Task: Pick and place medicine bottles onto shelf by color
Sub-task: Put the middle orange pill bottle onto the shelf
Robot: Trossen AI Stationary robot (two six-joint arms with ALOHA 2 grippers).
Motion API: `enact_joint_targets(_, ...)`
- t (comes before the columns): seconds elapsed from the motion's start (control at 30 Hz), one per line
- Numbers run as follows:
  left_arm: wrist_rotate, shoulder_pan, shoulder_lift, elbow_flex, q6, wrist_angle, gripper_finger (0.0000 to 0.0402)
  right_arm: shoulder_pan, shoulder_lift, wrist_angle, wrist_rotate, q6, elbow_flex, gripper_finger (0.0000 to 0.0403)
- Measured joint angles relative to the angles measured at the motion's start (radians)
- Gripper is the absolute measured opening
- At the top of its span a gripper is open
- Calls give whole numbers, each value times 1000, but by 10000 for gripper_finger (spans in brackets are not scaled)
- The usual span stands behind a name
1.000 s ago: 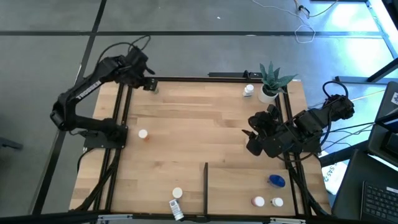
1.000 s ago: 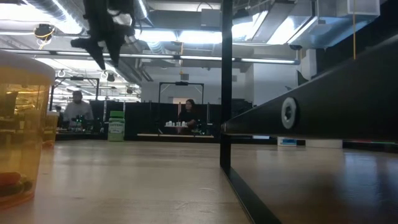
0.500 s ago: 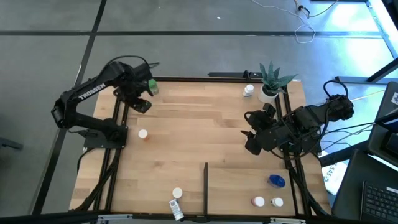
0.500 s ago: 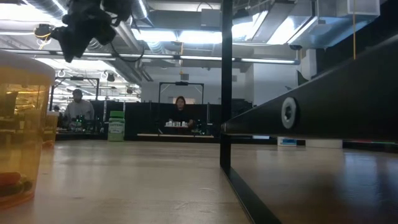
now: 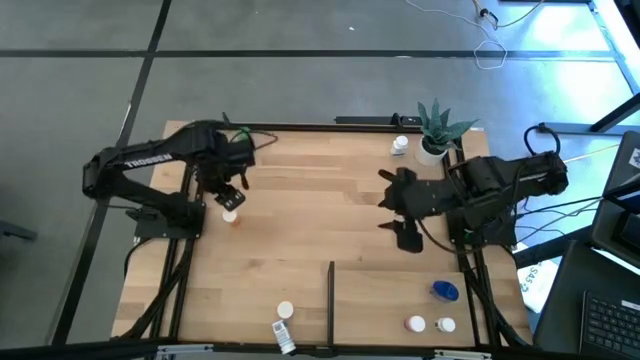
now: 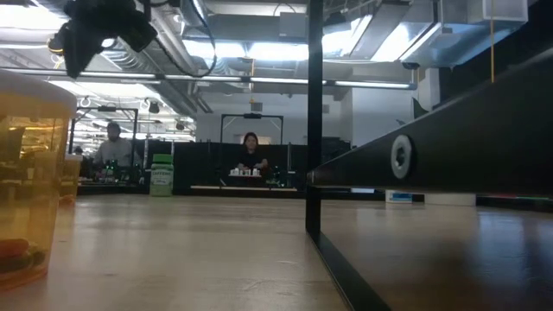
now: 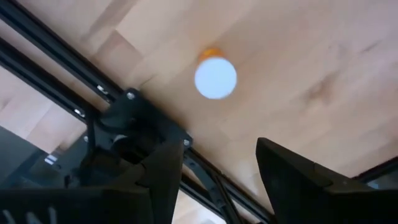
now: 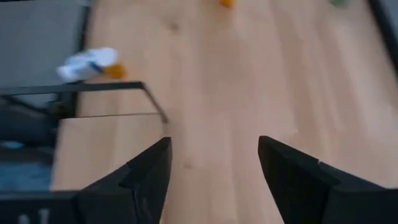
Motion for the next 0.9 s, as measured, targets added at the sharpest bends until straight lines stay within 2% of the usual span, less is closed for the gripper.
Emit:
enact_joint_targets(0.23,-1,-128,0,0,-66,8,198,-102,0,123,-340,-235,0,241)
enact_joint_targets(0.33,-2,-162,0,0,-71,25,198,-132,0,122,-413,-287,0,241)
enact_joint_targets(0.47,-2,-173,0,0,-79,42,198,-145,0,122,-402,-343,0,241)
enact_joint_targets(0.63,-2,-173,0,0,-84,56,198,-145,0,122,-319,-337,0,241)
enact_joint_targets(0.77,-2,-173,0,-1,-69,57,198,-145,0,122,-317,-338,0,241)
enact_joint_targets(0.9,-3,-173,-1,-53,-20,72,198,-145,0,121,-317,-337,0,241)
